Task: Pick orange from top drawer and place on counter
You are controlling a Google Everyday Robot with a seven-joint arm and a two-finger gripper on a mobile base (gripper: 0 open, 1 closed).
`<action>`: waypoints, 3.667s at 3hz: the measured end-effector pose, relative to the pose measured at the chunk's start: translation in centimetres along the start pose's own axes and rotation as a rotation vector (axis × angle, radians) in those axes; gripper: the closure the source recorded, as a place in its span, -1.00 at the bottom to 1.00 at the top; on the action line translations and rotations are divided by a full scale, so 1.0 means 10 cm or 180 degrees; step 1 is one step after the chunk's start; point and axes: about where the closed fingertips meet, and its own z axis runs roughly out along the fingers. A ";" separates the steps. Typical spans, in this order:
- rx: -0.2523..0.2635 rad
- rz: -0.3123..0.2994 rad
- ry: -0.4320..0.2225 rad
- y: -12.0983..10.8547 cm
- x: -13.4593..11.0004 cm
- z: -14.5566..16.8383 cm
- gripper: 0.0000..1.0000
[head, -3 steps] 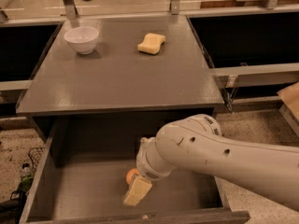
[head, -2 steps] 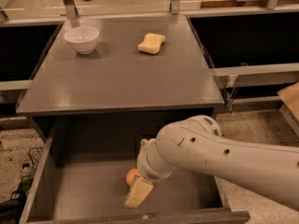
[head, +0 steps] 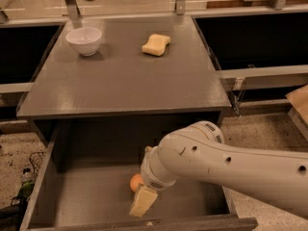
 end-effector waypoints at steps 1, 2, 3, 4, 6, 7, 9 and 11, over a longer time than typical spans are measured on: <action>0.0025 0.0074 -0.0005 -0.16 0.04 0.28 -1.00; 0.0035 0.0065 0.0005 -0.16 0.04 0.27 -1.00; 0.0008 0.0051 -0.0045 -0.12 0.06 0.28 -1.00; 0.0015 -0.0021 -0.0156 -0.03 0.04 0.24 -1.00; -0.0031 0.0051 -0.0193 -0.06 0.08 0.31 -1.00; -0.0101 0.0159 -0.0283 -0.16 0.15 0.44 -1.00; -0.0238 0.0199 -0.0265 -0.11 0.20 0.58 -1.00; -0.0241 0.0199 -0.0265 -0.11 0.20 0.58 -0.47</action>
Offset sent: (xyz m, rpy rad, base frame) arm 0.0259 0.0018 -0.0269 0.0167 -0.0061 -0.0444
